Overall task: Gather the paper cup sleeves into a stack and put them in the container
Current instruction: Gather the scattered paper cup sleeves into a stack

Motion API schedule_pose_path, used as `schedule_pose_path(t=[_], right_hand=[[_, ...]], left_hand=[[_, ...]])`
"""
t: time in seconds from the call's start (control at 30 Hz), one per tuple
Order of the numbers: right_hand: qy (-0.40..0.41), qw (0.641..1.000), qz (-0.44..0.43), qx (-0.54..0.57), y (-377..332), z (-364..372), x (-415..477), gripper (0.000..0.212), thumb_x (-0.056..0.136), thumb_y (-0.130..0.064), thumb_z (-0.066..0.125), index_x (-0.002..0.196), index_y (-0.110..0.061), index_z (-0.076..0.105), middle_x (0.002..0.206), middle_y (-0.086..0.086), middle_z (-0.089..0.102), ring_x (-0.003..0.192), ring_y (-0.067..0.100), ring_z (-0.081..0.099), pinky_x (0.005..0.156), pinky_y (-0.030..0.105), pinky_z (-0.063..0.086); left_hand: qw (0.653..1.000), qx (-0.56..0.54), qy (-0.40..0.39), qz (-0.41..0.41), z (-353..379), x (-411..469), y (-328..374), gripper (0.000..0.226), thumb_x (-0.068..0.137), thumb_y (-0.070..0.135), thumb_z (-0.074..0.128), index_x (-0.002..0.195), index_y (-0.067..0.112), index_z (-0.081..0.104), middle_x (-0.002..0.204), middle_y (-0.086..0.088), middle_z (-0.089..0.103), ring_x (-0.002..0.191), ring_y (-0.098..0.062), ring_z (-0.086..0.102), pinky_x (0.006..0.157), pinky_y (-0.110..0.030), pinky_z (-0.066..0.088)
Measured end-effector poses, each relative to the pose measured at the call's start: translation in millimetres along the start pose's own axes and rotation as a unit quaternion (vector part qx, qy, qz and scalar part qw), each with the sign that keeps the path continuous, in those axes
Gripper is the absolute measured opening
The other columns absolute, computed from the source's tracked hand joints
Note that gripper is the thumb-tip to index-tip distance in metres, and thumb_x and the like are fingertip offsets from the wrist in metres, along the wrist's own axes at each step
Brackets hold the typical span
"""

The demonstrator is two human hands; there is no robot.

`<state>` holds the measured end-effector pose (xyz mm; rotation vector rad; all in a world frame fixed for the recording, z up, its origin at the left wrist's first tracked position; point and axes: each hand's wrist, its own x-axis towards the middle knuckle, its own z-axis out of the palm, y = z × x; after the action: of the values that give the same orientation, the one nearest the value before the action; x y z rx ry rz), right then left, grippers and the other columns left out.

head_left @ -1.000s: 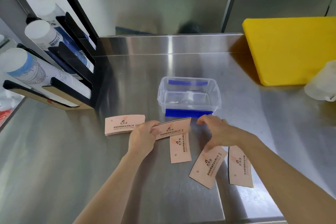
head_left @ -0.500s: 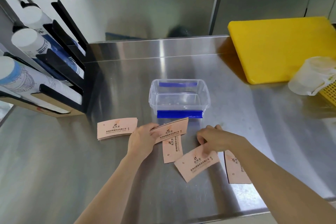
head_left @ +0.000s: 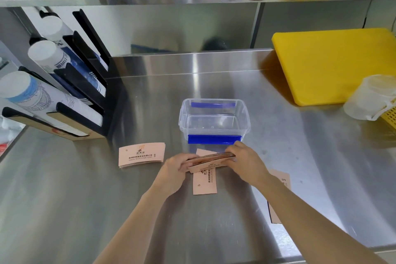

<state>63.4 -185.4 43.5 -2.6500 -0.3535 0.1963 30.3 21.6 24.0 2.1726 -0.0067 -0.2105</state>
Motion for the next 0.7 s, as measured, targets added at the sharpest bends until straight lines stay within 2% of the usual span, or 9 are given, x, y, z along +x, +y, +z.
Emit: schedule_pose_path(t=[0.07, 0.17, 0.27, 0.33, 0.4, 0.47, 0.6, 0.7], right_hand=[[0.011, 1.000, 0.007, 0.018, 0, 2, 1, 0.020, 0.087, -0.023, 0.058, 0.100, -0.008, 0.062, 0.106, 0.008, 0.053, 0.093, 0.024, 0.057, 0.083, 0.031, 0.047], [0.017, 0.998, 0.036, 0.047, -1, 3, 5, 0.016, 0.085, -0.023, 0.061, 0.094, -0.009, 0.060, 0.101, 0.005, 0.051, 0.083, 0.018, 0.053, 0.081, 0.027, 0.046], [0.011, 0.995, 0.067, 0.071, -1, 3, 7, 0.021, 0.081, -0.030, 0.065, 0.080, -0.013, 0.053, 0.091, 0.003, 0.052, 0.080, 0.019, 0.052, 0.077, 0.029, 0.048], [0.003, 0.995, 0.069, 0.071, -1, 3, 7, 0.025, 0.080, -0.032, 0.066, 0.077, -0.012, 0.050, 0.089, 0.004, 0.052, 0.080, 0.020, 0.053, 0.076, 0.031, 0.049], [-0.001, 0.995, 0.070, 0.071, -2, 3, 7, 0.027, 0.079, -0.031, 0.067, 0.077, -0.011, 0.049, 0.089, 0.004, 0.052, 0.078, 0.019, 0.051, 0.075, 0.032, 0.048], [-0.005, 0.995, 0.072, 0.071, -3, 4, 7, 0.029, 0.078, -0.033, 0.068, 0.076, -0.013, 0.047, 0.088, 0.002, 0.051, 0.076, 0.017, 0.049, 0.072, 0.028, 0.047], [-0.009, 0.991, 0.084, 0.102, -5, 8, 10, 0.035, 0.075, -0.037, 0.071, 0.066, -0.023, 0.040, 0.087, 0.001, 0.052, 0.074, 0.015, 0.049, 0.070, 0.026, 0.047], [-0.014, 0.987, 0.101, 0.120, -8, 10, 11, 0.033, 0.073, -0.037, 0.073, 0.072, -0.019, 0.046, 0.087, 0.003, 0.057, 0.074, 0.016, 0.053, 0.066, 0.026, 0.048]], left_hand=[[1.000, -0.002, -0.023, 0.012, 2, -1, -2, 0.035, 0.092, 0.004, 0.038, 0.114, 0.020, 0.060, 0.116, -0.002, 0.066, 0.109, -0.016, 0.058, 0.097, -0.033, 0.046], [0.994, -0.106, -0.030, -0.029, 5, -3, 4, 0.037, 0.086, -0.003, 0.040, 0.110, 0.017, 0.060, 0.112, -0.003, 0.066, 0.108, -0.017, 0.057, 0.092, -0.026, 0.043], [0.968, -0.245, -0.011, -0.056, 5, -6, 11, 0.025, 0.078, 0.012, 0.046, 0.098, 0.017, 0.061, 0.100, 0.003, 0.065, 0.097, -0.010, 0.057, 0.084, -0.020, 0.040], [0.953, -0.297, 0.007, -0.056, 6, -6, 11, 0.017, 0.085, 0.024, 0.046, 0.096, 0.021, 0.057, 0.102, 0.002, 0.065, 0.096, -0.011, 0.058, 0.088, -0.026, 0.040], [0.960, -0.271, 0.008, -0.065, 7, -6, 11, 0.018, 0.091, 0.031, 0.048, 0.106, 0.022, 0.052, 0.109, 0.001, 0.063, 0.101, -0.012, 0.057, 0.089, -0.027, 0.039], [0.974, -0.214, 0.018, -0.067, 8, -4, 10, 0.023, 0.092, 0.028, 0.048, 0.112, 0.019, 0.050, 0.108, 0.002, 0.061, 0.102, -0.013, 0.056, 0.087, -0.024, 0.039], [0.983, -0.169, 0.049, -0.055, 7, -1, 10, 0.014, 0.093, 0.020, 0.045, 0.102, 0.018, 0.055, 0.095, 0.004, 0.061, 0.091, -0.012, 0.056, 0.076, -0.020, 0.042], [0.984, -0.159, 0.040, -0.066, 5, -1, 7, 0.019, 0.094, 0.025, 0.042, 0.110, 0.020, 0.051, 0.101, 0.002, 0.061, 0.099, -0.016, 0.056, 0.088, -0.028, 0.043]])
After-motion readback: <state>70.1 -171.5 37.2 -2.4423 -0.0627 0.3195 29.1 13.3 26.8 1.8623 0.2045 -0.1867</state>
